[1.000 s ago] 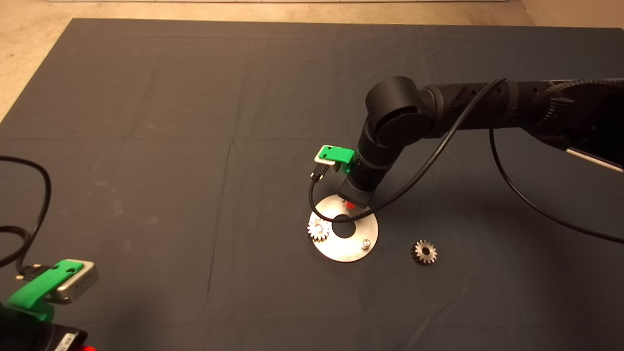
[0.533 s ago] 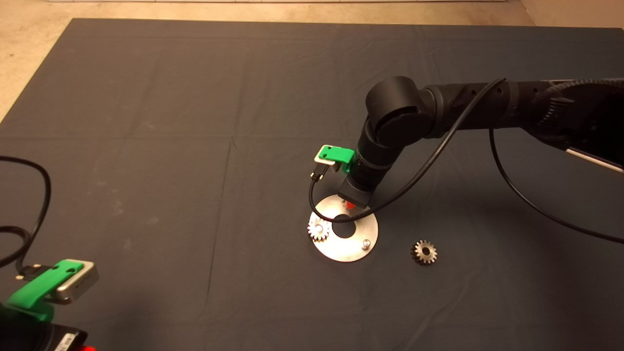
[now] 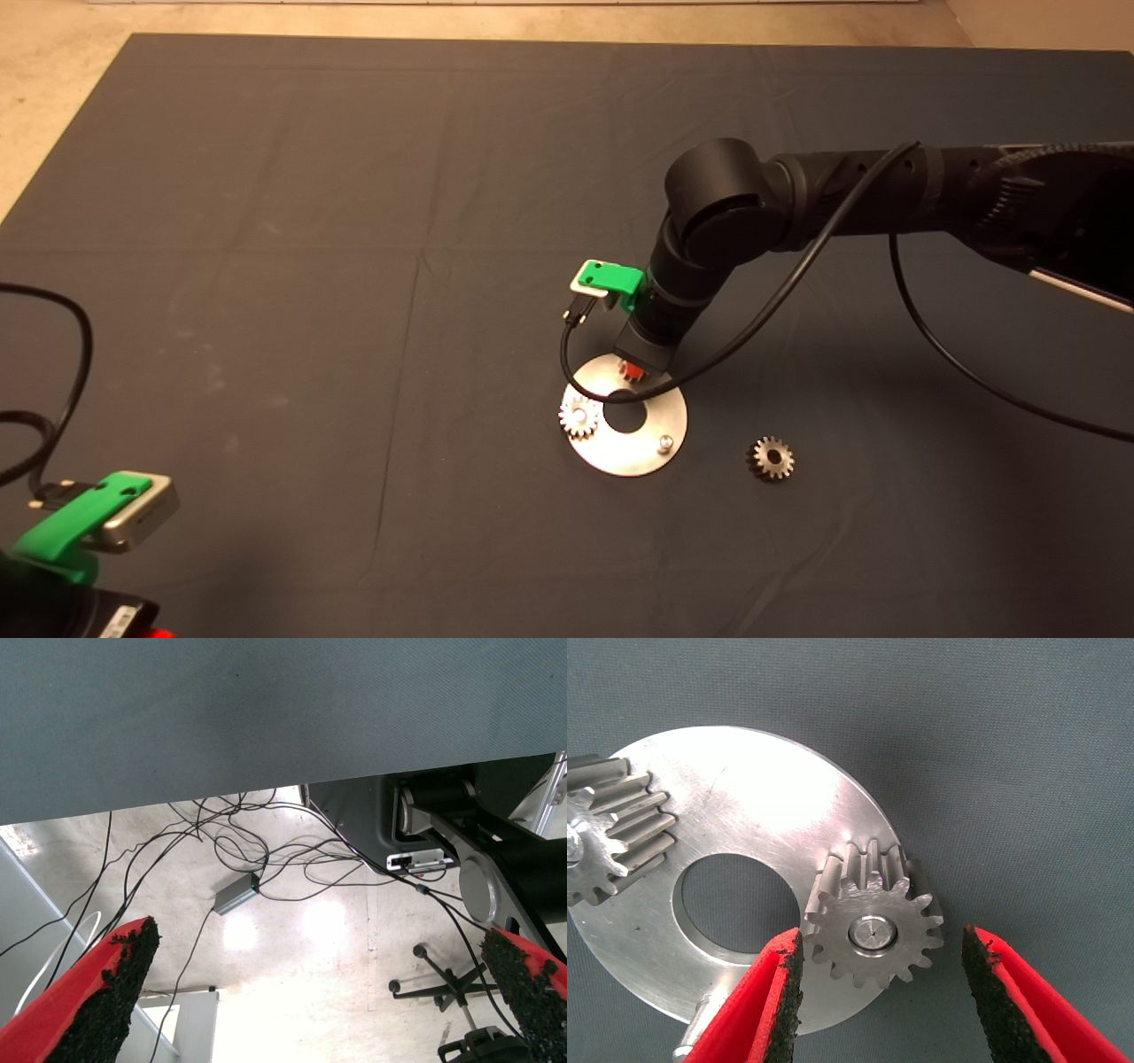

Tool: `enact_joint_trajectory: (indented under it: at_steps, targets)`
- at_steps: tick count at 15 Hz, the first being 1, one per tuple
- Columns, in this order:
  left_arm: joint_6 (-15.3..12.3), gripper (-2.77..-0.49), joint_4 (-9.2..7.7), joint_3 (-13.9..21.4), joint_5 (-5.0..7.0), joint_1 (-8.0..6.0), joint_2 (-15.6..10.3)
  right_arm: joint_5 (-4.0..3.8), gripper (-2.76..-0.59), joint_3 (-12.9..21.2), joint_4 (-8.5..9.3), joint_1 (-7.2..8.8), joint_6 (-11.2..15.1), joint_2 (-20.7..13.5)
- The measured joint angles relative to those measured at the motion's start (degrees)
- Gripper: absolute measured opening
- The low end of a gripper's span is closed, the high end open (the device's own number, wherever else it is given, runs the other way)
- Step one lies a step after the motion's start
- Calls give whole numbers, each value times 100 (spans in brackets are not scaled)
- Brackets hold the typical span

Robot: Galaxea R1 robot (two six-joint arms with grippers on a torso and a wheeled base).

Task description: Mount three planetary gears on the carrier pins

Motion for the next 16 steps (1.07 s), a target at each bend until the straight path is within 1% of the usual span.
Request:
enact_joint_trajectory:
  at_steps: [1,2,3,4,5,6,7,8,9,10,11,12,13,14,16]
  targets:
    - [0,-64,1,0,-2,0,0,2,-207,83,24,43,25,-26]
    - [0,-64,0,0,-2,0,0,5,-198,254,106,153,89,-105]
    - [0,-64,0,0,-2,0,0,9,-194,490,292,321,126,-229]
    - [0,-64,0,0,-1,0,0,17,-193,812,519,506,176,-423]
    - [0,-64,0,0,0,0,0,21,-189,1247,757,702,220,-709]
    - [0,-64,0,0,-2,0,2,16,-176,1629,1001,846,241,-1029]
    - [0,-64,0,0,1,0,2,10,-175,1908,1194,924,284,-1350]
    - [1,-64,0,0,1,0,11,-58,-172,2104,1267,950,336,-1607]
    - [9,-64,0,0,2,0,79,-94,-164,2254,1322,955,365,-1735]
    - [26,-64,-1,0,-4,-1,191,-78,-162,2423,1409,983,391,-1777]
    - [28,-64,-12,0,-10,0,305,-48,-162,2576,1453,1018,440,-1813]
    - [30,-64,-33,0,-10,0,363,-8,-162,2757,1499,1074,519,-1871]
    - [33,-64,-76,0,1,0,391,10,-162,2932,1537,1109,574,-1965]
    - [41,-64,-116,0,2,0,438,-7,-162,3066,1569,1108,642,-2042]
    - [45,-64,-188,0,-4,-1,524,-37,-162,3238,1620,1106,686,-2138]
